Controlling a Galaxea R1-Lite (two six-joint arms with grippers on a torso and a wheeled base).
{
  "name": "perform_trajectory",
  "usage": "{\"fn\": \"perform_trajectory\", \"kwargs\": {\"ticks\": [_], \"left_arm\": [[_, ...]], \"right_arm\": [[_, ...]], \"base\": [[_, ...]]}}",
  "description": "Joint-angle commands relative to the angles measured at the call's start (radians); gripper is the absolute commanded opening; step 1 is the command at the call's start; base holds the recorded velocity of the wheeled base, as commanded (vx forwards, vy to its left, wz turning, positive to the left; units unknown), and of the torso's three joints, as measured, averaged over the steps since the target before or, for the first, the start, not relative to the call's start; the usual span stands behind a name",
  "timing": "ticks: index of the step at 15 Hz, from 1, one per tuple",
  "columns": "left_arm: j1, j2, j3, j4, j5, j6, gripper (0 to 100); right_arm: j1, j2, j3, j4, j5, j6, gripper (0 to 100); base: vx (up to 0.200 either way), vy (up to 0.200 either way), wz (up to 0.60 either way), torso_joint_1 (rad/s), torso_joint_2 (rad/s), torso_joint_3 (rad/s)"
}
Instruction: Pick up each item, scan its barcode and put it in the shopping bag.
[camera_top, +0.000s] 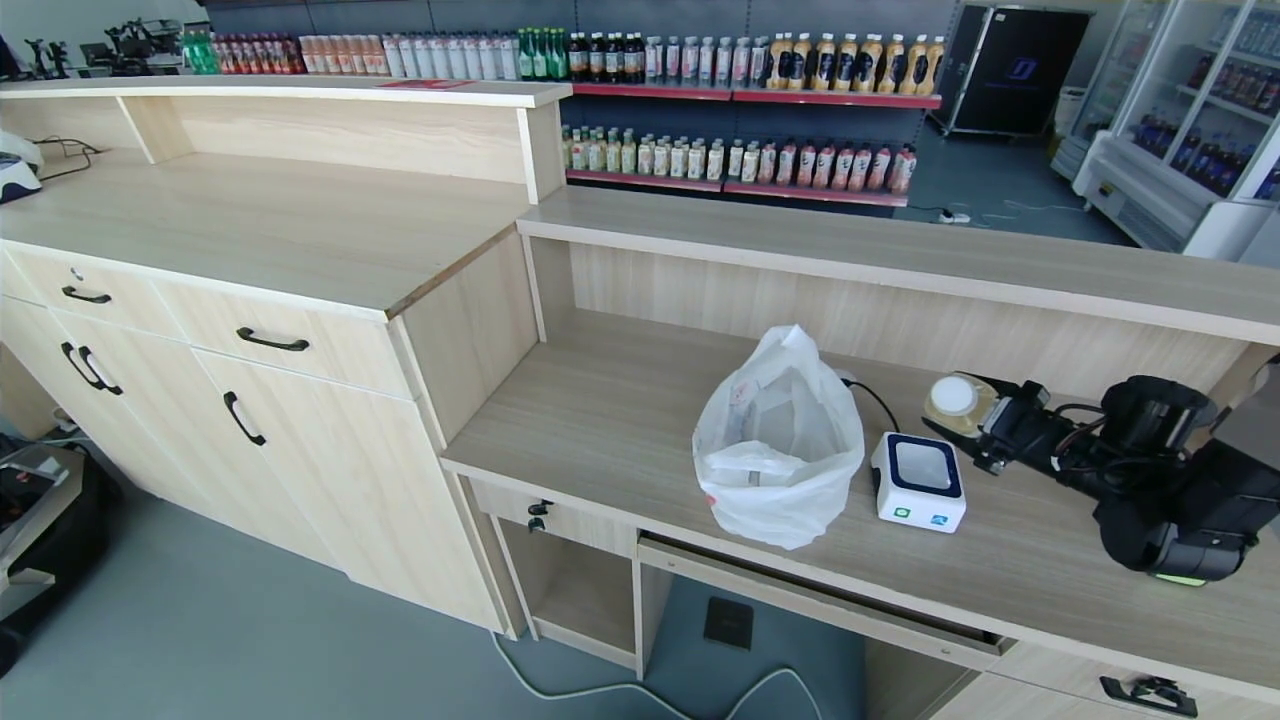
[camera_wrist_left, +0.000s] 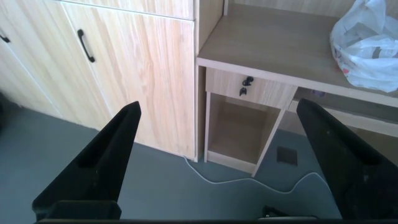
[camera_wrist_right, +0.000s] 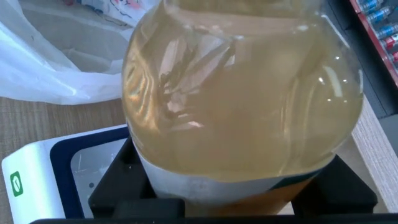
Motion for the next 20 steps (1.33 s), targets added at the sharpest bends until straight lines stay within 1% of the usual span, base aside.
{"fn": "perform_trajectory", "kwargs": {"ticks": [1,20], "left_arm": [[0.0,0.0,0.0,0.0,0.0,-0.001,100],[0.0,0.002,0.0,0.0,0.0,-0.001,100]], "right_arm": [[0.008,0.017,-0.005,-0.002,-0.001,0.0,0],[0.031,0.074,-0.069,-0.005,-0.006,0.042,0]], "base": [[0.0,0.0,0.0,0.0,0.0,0.0],[0.0,0.0,0.0,0.0,0.0,0.0]]}}
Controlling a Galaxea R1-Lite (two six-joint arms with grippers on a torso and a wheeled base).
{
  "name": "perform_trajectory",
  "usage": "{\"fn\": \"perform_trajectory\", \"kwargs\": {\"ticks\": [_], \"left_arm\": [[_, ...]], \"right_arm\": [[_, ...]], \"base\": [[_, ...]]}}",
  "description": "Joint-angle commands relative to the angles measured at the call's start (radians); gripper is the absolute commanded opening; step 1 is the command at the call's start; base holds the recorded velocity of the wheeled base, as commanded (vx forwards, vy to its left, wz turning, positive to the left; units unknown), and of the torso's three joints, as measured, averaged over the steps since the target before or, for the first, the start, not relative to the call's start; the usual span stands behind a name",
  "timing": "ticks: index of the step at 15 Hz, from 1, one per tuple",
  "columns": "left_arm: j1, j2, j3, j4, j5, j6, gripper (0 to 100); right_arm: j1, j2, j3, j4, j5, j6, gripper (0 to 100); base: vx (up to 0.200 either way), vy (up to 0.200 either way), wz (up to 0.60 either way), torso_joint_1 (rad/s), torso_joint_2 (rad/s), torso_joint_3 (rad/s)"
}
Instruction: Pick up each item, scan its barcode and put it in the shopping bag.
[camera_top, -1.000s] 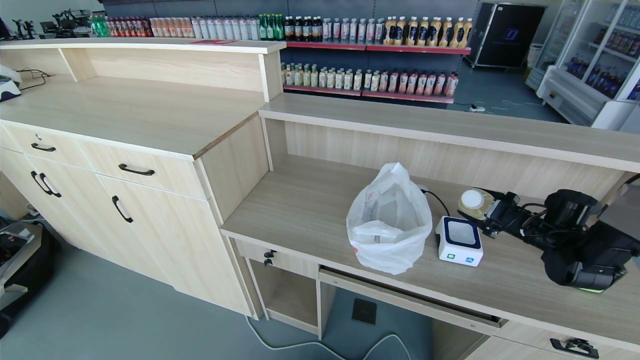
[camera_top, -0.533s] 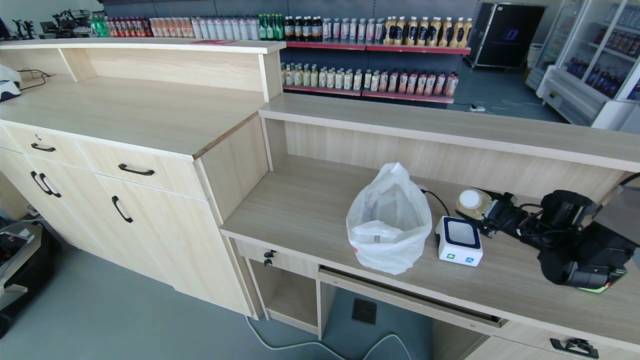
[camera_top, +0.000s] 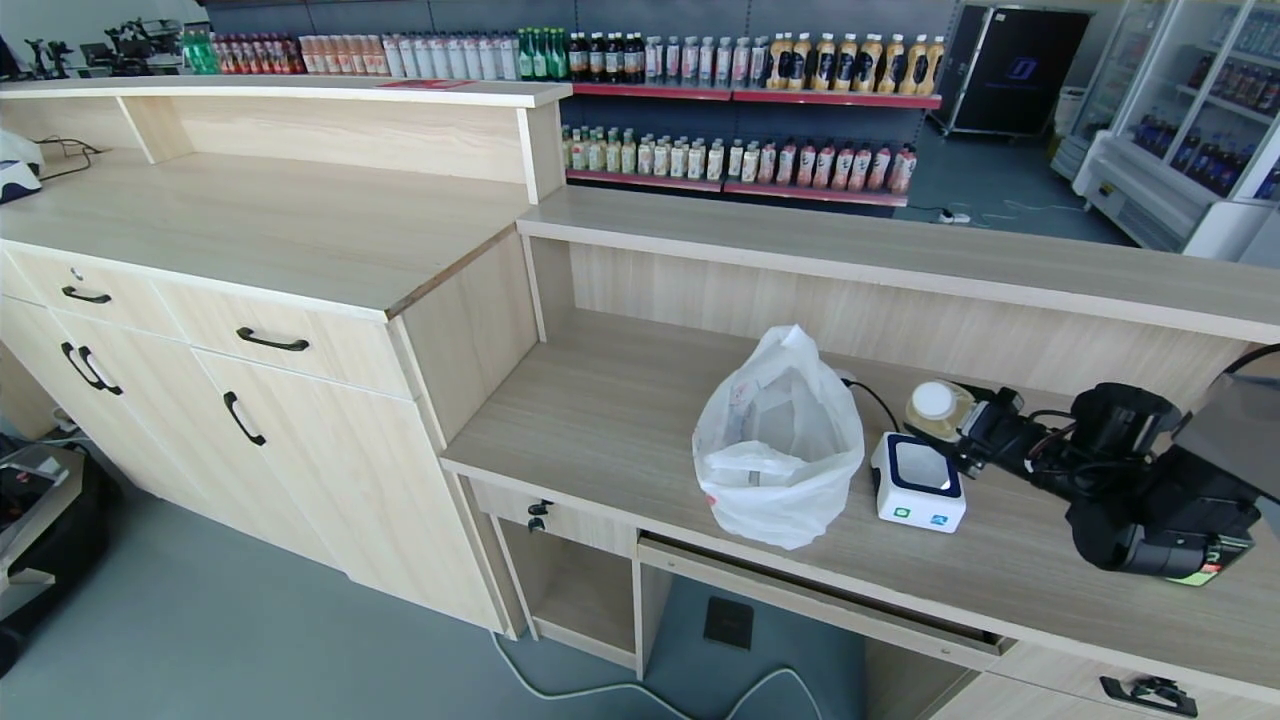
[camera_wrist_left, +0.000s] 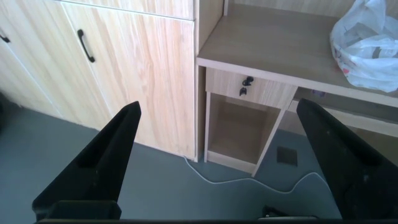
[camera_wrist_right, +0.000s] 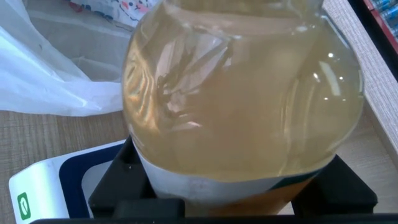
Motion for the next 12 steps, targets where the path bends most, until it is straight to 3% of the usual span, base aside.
{"fn": "perform_trajectory", "kwargs": {"ticks": [1,12], "left_arm": [[0.0,0.0,0.0,0.0,0.0,0.001,100],[0.0,0.002,0.0,0.0,0.0,-0.001,100]], "right_arm": [[0.001,0.005,-0.008,-0.005,0.0,0.004,0],[0.012,0.018,-0.012,-0.031,-0.001,0.035,0]], "base": [[0.0,0.0,0.0,0.0,0.0,0.0],[0.0,0.0,0.0,0.0,0.0,0.0]]}}
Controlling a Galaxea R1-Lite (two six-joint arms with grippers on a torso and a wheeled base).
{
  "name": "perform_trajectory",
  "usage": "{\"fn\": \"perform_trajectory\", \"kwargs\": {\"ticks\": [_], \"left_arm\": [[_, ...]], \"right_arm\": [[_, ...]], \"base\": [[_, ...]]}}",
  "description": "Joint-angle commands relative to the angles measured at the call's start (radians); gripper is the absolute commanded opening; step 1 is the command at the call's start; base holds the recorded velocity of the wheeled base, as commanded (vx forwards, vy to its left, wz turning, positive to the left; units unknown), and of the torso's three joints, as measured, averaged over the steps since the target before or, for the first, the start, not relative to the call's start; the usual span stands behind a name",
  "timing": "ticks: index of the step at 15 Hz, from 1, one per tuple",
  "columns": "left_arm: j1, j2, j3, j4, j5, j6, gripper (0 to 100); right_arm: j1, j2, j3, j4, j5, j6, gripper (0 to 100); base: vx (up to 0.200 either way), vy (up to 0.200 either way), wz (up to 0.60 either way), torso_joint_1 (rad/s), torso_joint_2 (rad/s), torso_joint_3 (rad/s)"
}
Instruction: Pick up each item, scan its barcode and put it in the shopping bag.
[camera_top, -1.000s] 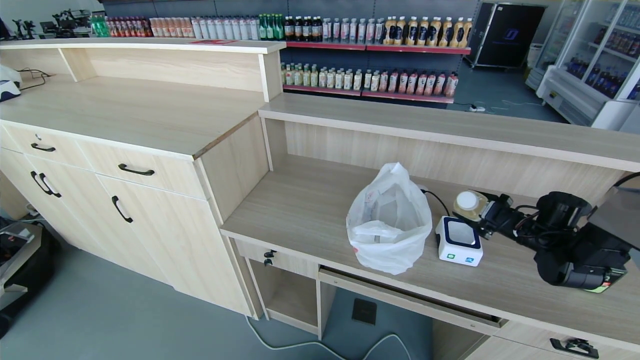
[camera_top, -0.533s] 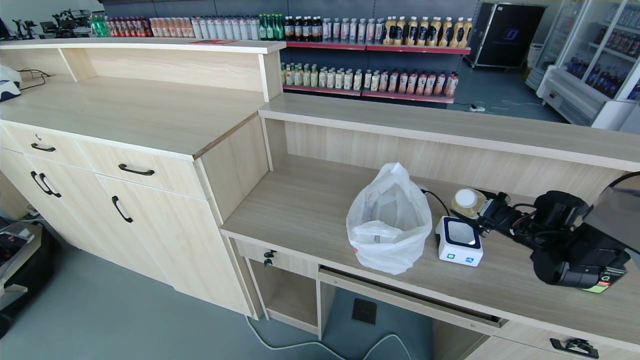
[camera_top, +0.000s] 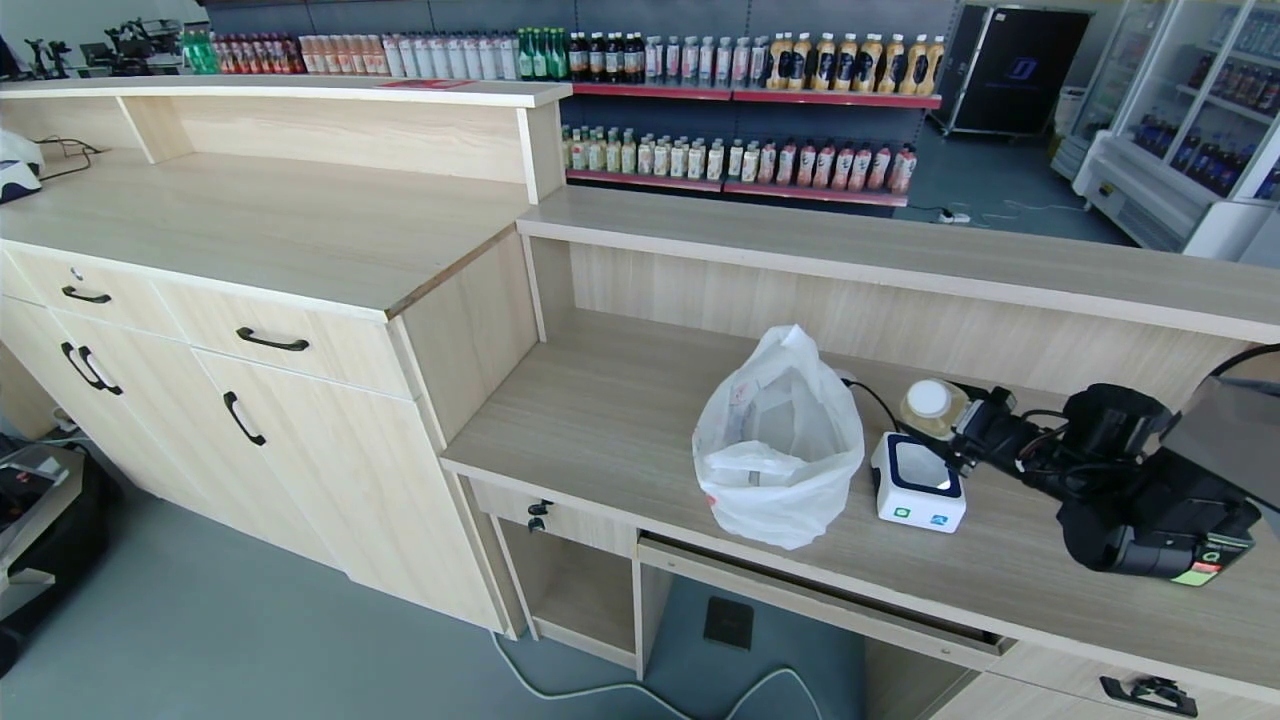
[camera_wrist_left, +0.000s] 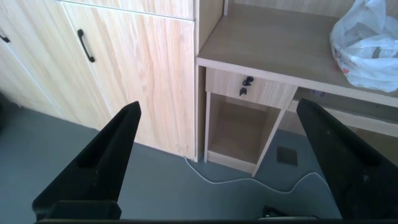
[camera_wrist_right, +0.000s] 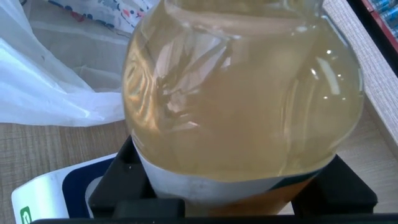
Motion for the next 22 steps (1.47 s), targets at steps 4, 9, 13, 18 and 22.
{"fn": "perform_trajectory", "kwargs": {"ticks": [4,9,13,18,22], "left_arm": [[0.0,0.002,0.0,0.0,0.0,-0.001,100],[0.0,0.0,0.0,0.0,0.0,-0.001,100],[0.0,0.002,0.0,0.0,0.0,-0.001,100],[0.0,0.0,0.0,0.0,0.0,-0.001,100],[0.0,0.002,0.0,0.0,0.0,-0.001,100]], "right_arm": [[-0.001,0.004,-0.011,0.0,-0.002,0.005,0],[0.009,-0.119,-0.055,0.013,-0.181,0.341,0],[0.009,-0.447,0.063,0.334,-0.548,0.703,0],[-0.073,-0.813,0.392,0.457,-0.617,0.616,0],[-0.067,-0.836,0.394,0.494,-0.928,0.607,0]], "base": [[0.0,0.0,0.0,0.0,0.0,0.0],[0.0,0.0,0.0,0.0,0.0,0.0],[0.0,0.0,0.0,0.0,0.0,0.0],[0.0,0.0,0.0,0.0,0.0,0.0],[0.0,0.0,0.0,0.0,0.0,0.0]]}}
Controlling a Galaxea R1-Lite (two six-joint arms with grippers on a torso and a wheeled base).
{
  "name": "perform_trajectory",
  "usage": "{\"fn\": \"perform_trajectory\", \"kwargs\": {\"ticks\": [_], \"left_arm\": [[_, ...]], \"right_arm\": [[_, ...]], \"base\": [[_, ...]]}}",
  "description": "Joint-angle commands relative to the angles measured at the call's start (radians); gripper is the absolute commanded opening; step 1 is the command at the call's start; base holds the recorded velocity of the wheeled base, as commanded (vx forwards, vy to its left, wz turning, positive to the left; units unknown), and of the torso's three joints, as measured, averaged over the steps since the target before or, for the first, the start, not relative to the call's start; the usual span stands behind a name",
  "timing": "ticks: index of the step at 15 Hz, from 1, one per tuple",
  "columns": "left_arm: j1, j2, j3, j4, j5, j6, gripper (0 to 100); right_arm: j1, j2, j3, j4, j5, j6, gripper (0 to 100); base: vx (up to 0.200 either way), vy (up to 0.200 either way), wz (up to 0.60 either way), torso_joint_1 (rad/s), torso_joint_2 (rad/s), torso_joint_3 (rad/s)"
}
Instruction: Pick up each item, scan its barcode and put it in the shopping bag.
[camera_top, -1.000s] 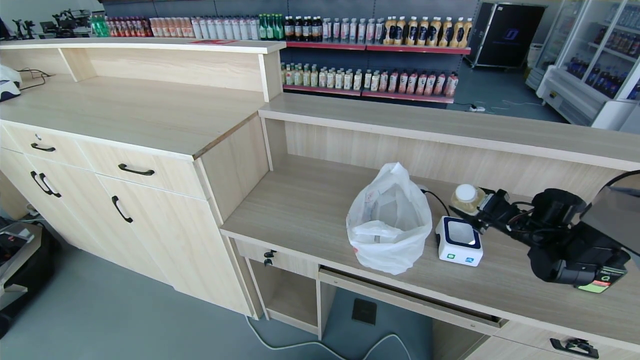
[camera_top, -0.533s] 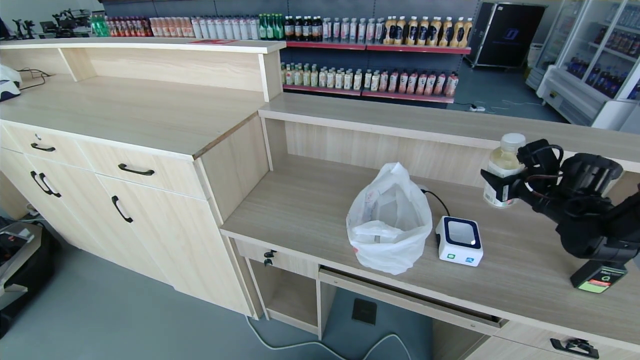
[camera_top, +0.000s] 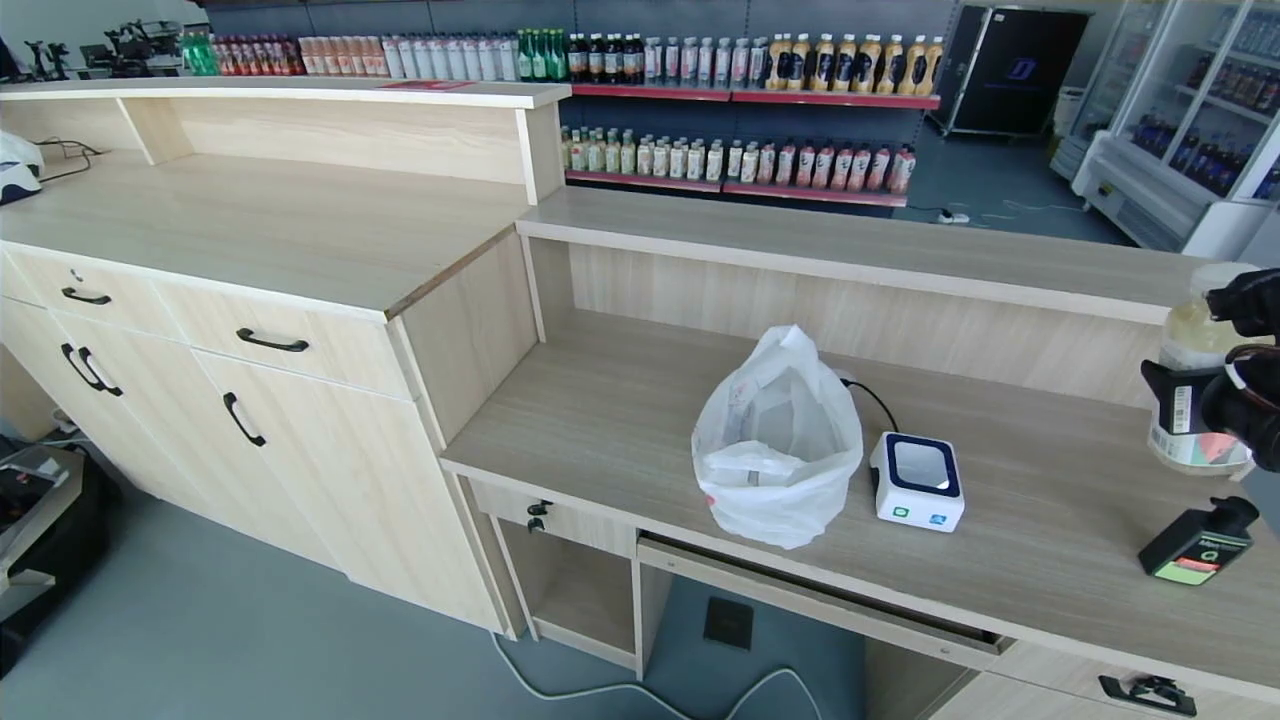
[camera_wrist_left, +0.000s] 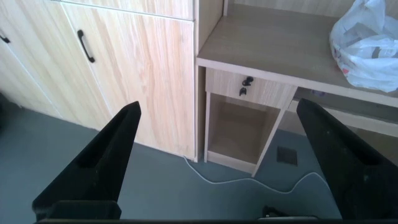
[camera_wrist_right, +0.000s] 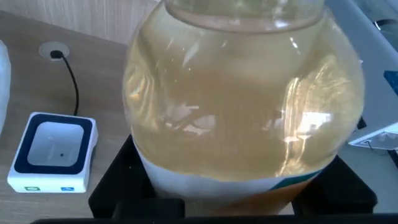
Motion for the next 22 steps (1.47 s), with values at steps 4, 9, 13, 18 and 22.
{"fn": "perform_trajectory", "kwargs": {"ticks": [4,9,13,18,22], "left_arm": [[0.0,0.002,0.0,0.0,0.0,0.0,100],[0.0,0.0,0.0,0.0,0.0,0.0,100],[0.0,0.002,0.0,0.0,0.0,0.0,100],[0.0,0.002,0.0,0.0,0.0,0.001,100],[0.0,0.0,0.0,0.0,0.0,0.0,100]], "right_arm": [[0.005,-0.045,0.013,-0.003,-0.054,-0.064,0],[0.072,0.086,-0.053,-0.149,-0.079,-0.092,0],[0.086,0.32,-0.194,-0.193,0.067,-0.006,0],[0.089,0.541,-0.281,-0.222,0.222,0.125,0],[0.134,0.671,-0.341,-0.276,0.237,0.143,0]], "base": [[0.0,0.0,0.3,0.002,0.0,0.0],[0.0,0.0,0.6,0.002,0.0,0.003],[0.0,0.0,0.15,0.001,0.0,0.001],[0.0,0.0,0.0,0.0,0.0,0.0],[0.0,0.0,0.0,0.0,0.0,0.0]]}}
